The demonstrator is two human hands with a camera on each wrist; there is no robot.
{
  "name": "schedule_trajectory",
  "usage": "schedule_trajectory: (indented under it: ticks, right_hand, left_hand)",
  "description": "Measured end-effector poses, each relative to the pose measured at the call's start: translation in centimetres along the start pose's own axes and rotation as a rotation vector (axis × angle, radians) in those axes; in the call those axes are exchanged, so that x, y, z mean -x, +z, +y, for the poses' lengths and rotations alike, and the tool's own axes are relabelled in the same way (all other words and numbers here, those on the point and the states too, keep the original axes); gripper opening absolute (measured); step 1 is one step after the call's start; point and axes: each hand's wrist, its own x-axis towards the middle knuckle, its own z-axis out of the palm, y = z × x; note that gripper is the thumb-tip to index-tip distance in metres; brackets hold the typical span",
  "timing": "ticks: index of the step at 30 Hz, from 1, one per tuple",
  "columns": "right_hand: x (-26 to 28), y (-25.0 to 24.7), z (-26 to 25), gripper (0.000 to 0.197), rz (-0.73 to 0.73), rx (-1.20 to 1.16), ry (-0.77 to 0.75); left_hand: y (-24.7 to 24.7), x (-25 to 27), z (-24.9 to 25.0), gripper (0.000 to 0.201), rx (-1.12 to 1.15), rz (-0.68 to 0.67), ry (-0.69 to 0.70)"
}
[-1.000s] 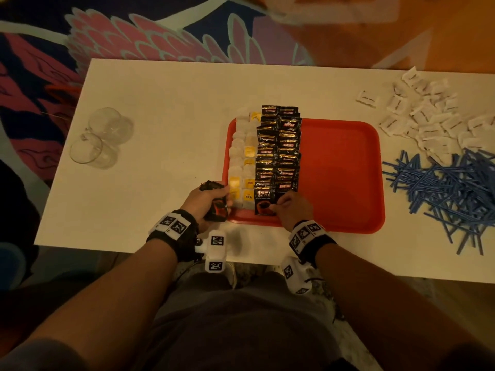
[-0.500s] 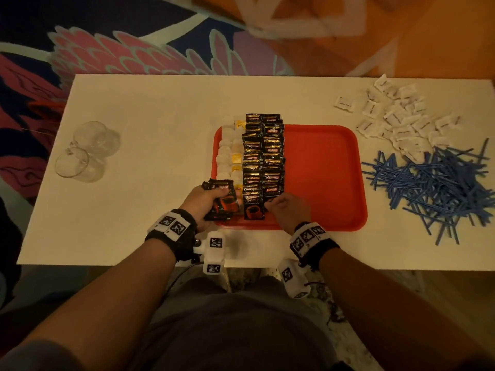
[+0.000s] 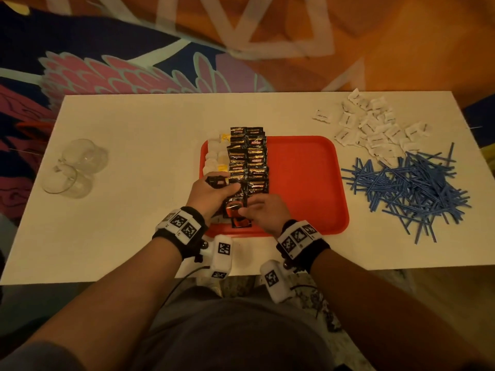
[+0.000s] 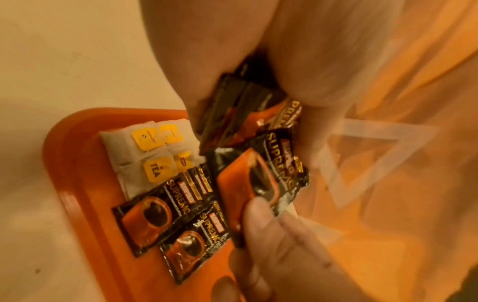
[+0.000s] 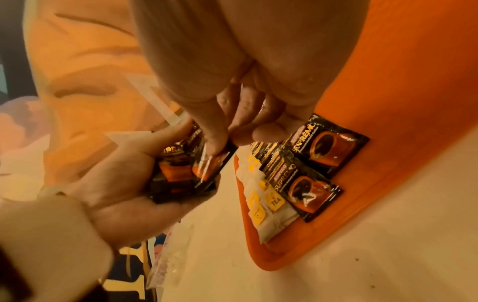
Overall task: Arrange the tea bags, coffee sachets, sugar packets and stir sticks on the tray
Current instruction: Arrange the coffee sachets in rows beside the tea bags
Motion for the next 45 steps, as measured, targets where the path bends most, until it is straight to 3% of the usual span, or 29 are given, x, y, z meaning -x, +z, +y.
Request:
schedule_trajectory:
  ticks: [3,6,9,12,16,19,23,27,29,31,36,45]
  right_hand:
    - [0.2,-0.4,0.5,0.024,0.041,0.031,0.002]
    - [-0.1,-1.0,0.6,0.022,0.052,0.052,-0.014]
    - [-0.1,-1.4,0.3,0.016,0.013,0.131,-0.042]
    - [0.3,-1.4,0.5,0.018,-0.047,0.061,-0.071]
    - [0.3,-1.2,1.4,0.016,0.002,-0.034,-0.093]
    - [0.0,-1.0,2.2,0.018,-0.004,0.083,-0.085]
    - [-0.9,-1.7,4.1,0.015,0.020,0.228,-0.017]
    - [-2.1,-2.7,6.1,0.016,0.052,0.310,0.117]
    - [-2.7,-2.7,6.8,0.017,0.052,0.396,0.138]
    - [-3.3,-2.5,7.2,0.021,0.070,0.383,0.166]
    - [-3.8,-2.1,7.1,0.016,0.088,0.451,0.186]
    - [-3.8,-1.9,7.2,0.022,0.166,0.372,0.253]
  left_hand:
    - [0.3,0.5,0.3,0.025,0.067,-0.051,-0.084]
    - [0.5,1.0,0.4,0.018,0.095,-0.055,-0.157]
    - [1.1,1.2,0.1,0.016,0.033,-0.043,-0.062]
    - [1.4,1.3,0.1,0.018,0.008,-0.005,0.008]
    - [1.0,1.0,-0.3,0.018,0.113,-0.028,-0.121]
    - [0.5,1.0,-1.2,0.019,0.099,-0.021,-0.157]
    - [0.6,1.3,-1.9,0.013,-0.002,0.069,-0.088]
    - [-0.2,1.7,-2.3,0.026,0.291,0.027,-0.251]
    - [-0.9,2.0,-2.4,0.019,0.371,-0.006,-0.291]
    - [-1.6,2.5,-2.2,0.012,0.428,-0.027,-0.309]
    - [-2.9,2.9,-2.9,0.024,0.483,0.005,-0.332]
    - [-3.6,3.3,-3.3,0.025,0.512,0.013,-0.382]
